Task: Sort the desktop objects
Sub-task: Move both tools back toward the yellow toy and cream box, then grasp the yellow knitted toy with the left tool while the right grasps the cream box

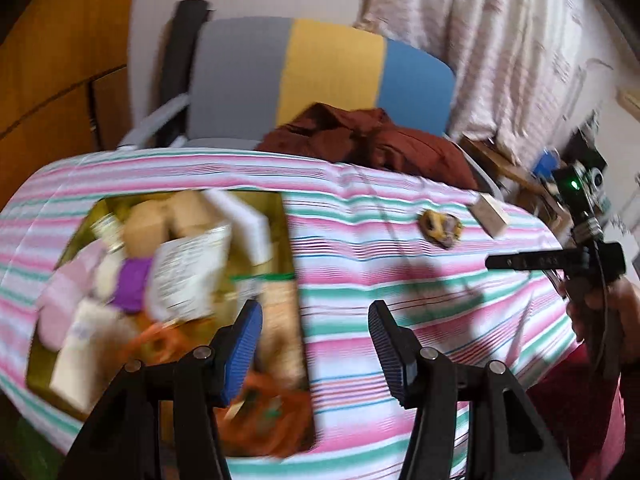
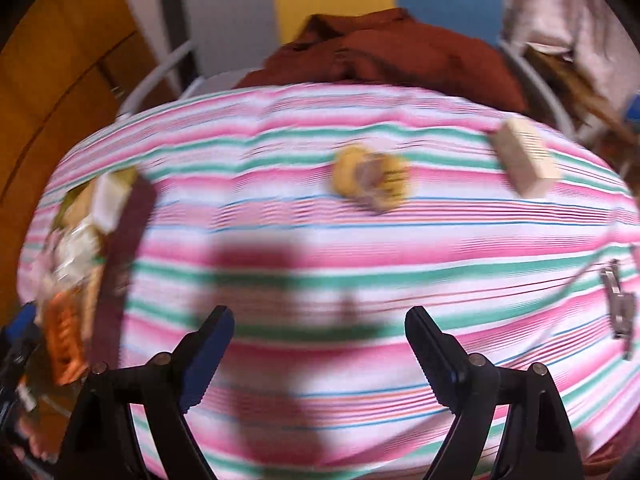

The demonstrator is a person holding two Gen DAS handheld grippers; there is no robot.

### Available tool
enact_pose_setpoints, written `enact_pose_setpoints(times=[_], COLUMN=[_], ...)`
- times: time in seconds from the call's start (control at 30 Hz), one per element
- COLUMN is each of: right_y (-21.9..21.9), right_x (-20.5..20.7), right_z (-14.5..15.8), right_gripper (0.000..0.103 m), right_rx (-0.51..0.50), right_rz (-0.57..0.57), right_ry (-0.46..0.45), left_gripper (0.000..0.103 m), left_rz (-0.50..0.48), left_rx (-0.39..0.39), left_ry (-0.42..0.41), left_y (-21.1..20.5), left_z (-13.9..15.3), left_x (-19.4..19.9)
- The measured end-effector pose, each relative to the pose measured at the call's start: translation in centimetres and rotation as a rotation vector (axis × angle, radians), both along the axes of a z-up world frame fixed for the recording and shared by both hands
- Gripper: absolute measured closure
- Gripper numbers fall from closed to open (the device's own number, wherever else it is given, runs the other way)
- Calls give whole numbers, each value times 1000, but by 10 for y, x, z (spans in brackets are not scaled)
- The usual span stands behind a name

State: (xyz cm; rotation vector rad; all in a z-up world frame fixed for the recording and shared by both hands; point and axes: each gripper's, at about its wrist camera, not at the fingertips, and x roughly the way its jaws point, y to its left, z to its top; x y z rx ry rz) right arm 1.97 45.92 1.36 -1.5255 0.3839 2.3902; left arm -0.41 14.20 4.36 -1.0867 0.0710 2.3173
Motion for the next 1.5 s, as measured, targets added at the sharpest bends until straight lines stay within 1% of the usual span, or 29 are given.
enact_pose_setpoints(times=[0.1, 0.23, 0.33, 0.43, 0.53, 0.67, 0.8, 0.87, 0.97, 1.0, 1.17, 1.2, 1.27, 1.3, 1.33, 1.37, 1.43, 1.5], right_y=[42, 94, 136, 176, 201, 229, 246, 249, 251, 249, 248, 248, 248, 249, 250, 250, 252, 253], right_x=[1, 4, 6, 5, 1, -16, -35, -40, -48, -49, -52, -53, -54, -54, -54, -54, -53, -52], right_z=[-4, -7, -9, -13, -20, -34, -49, -53, -63, -65, -71, -71, -72, -74, -76, -77, -78, -77], right_gripper=[15, 15, 10, 8, 6, 6, 6, 6, 6, 7, 23, 24, 35, 38, 46, 50, 50, 51], right_rx=[58, 128, 182, 200, 196, 167, 176, 168, 144, 137, 83, 72, 49, 38, 22, 8, -18, -28], right_rz=[-52, -113, -161, -199, -226, -231, -184, -155, -125, -117, -104, -106, -110, -111, -116, -124, -138, -141], right_ry=[-9, 0, 18, 55, 82, 123, 127, 140, 129, 117, 113, 113, 113, 110, 100, 98, 104, 107], left_gripper=[47, 46, 46, 45, 44, 43, 42, 42, 41, 41, 37, 36, 36, 36, 36, 36, 36, 36], left_rz=[-54, -112, -159, -199, -232, -235, -232, -230, -238, -242, -283, -291, -290, -289, -284, -275, -256, -254], left_rx=[-9, -19, -32, -54, -65, -71, -76, -76, -67, -69, -75, -86, -118, -126, -135, -142, -148, -132], left_ry=[-28, -70, -94, -102, -136, -160, -148, -152, -151, -145, -95, -88, -74, -71, -69, -64, -51, -42], left_y=[37, 82, 116, 146, 172, 195, 218, 230, 250, 255, 285, 291, 300, 304, 308, 311, 315, 318], left_z=[-2, -10, -20, -31, -43, -53, -59, -62, -66, -66, -69, -71, -76, -78, -82, -84, -90, -95], left_x=[-3, -6, -10, -13, -20, -30, -44, -52, -61, -63, -67, -68, -69, -70, -72, -74, -76, -77])
